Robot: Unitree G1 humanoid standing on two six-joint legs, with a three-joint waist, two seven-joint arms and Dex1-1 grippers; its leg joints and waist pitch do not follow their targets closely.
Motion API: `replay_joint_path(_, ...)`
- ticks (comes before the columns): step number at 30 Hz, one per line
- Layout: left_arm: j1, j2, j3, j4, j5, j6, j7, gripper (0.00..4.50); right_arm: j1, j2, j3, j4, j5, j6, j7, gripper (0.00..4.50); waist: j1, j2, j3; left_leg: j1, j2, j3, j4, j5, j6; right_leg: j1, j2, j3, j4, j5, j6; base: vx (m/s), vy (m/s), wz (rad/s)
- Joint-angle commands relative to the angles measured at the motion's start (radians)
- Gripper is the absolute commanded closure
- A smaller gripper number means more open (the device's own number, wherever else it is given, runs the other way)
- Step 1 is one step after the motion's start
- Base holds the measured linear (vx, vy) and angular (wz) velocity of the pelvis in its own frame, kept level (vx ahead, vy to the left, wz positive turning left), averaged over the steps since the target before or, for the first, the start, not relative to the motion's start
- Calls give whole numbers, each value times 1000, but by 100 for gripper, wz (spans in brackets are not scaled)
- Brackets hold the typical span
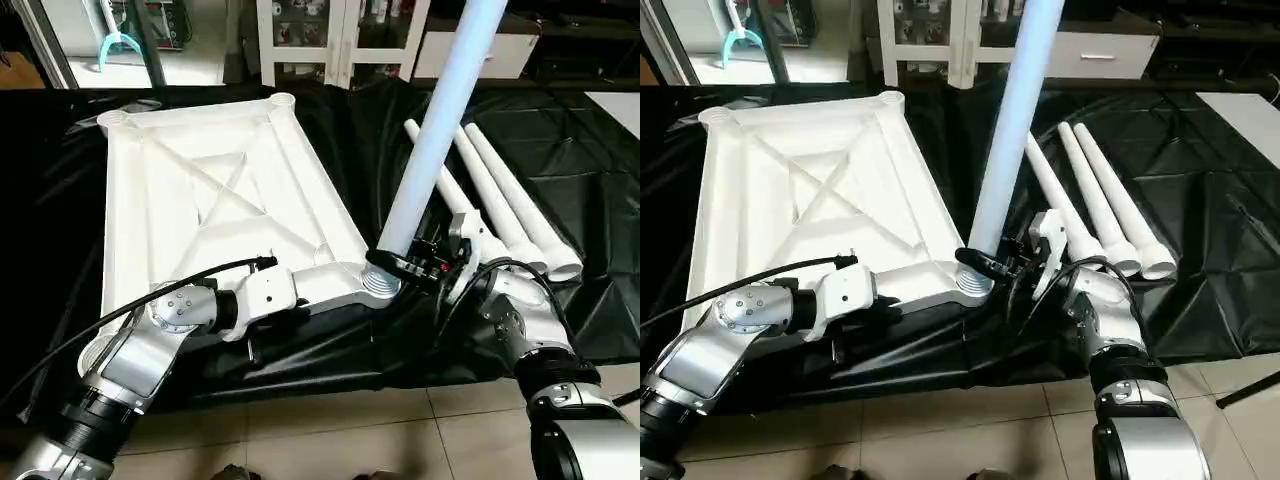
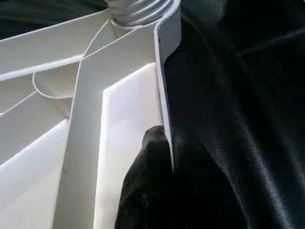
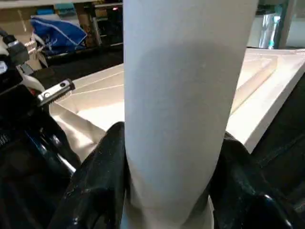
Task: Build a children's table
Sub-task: Insert table leg to table base
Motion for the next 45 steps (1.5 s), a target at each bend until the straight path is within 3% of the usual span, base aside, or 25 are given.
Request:
replay_joint_path(1, 16, -5, -35, 15, 11, -18, -13, 450, 77, -26, 79, 68, -120, 7, -17, 259, -12, 4, -35, 23, 57, -23, -79, -274, 41, 6, -80, 55, -95, -318, -189, 0, 0, 0)
replay_joint_path(2, 15, -5, -35, 15, 11, -18, -13, 450, 80, -24, 78, 66, -120, 6, -19, 259, -12, 0, -37, 23, 57, -22, -79, -270, 43, 8, -79, 55, -94, -311, -191, 0, 0, 0)
replay_joint_path(9, 19, -4, -35, 16, 13, -19, -6, 450, 108, -1, 47, 51, -97, -31, -58, 259, -13, 4, -36, 22, 57, -26, -85, -307, 28, 8, -82, 56, -99, -352, -182, 0, 0, 0)
replay_joint_path(12, 20, -3, -37, 15, 16, -17, -5, 450, 132, 3, 55, 33, -96, -52, -57, 259, -12, 3, -36, 28, 58, -24, -86, -317, 24, 3, -80, 58, -102, -351, -178, 0, 0, 0)
replay_joint_path(20, 17, -6, -39, 17, 17, -17, -5, 450, 157, 6, 67, 24, -110, -83, -74, 259, -14, 6, -39, 26, 57, -24, -90, -326, 21, 8, -76, 59, -99, -313, -190, 0, 0, 0)
replay_joint_path(28, 9, -8, -40, 25, 17, -19, -2, 450, 137, 32, 19, 33, -78, -86, -162, 259, -18, 4, -33, 26, 57, -30, -95, -385, 3, 1, -80, 60, -110, -421, -158, 0, 0, 0)
replay_joint_path(33, 10, -12, -38, 27, 28, -18, 20, 450, 118, 51, -4, 40, -72, -79, -255, 259, -31, 6, -32, 26, 58, -34, -99, -415, -10, -3, -80, 60, -111, -429, -155, 0, 0, 0)
replay_joint_path(37, -14, -53, -22, 51, 52, 20, 101, 450, 111, 79, 6, 38, -111, -95, -372, 259, -38, 9, -32, 28, 59, -34, -101, -430, -21, -6, -79, 59, -113, -435, -150, 0, 0, 0)
replay_joint_path(41, -57, -135, 4, 65, 76, 131, 226, 450, 88, 112, 19, 58, -171, -123, -538, 259, -38, 11, -30, 32, 58, -35, -103, -447, -39, -12, -80, 58, -117, -447, -145, 0, 0, 0)
replay_joint_path(42, -83, -178, 10, 68, 98, 190, 291, 450, 68, 124, 34, 77, -216, -142, -641, 259, -41, 10, -29, 31, 58, -35, -104, -445, -47, -13, -79, 58, -116, -443, -143, 0, 0, 0)
replay_joint_path(45, -117, -229, 19, 79, 126, 252, 371, 450, 40, 145, 38, 103, -238, -148, -751, 259, -42, 8, -32, 28, 53, -34, -99, -425, -41, -10, -82, 59, -118, -436, -143, 0, 0, 0)
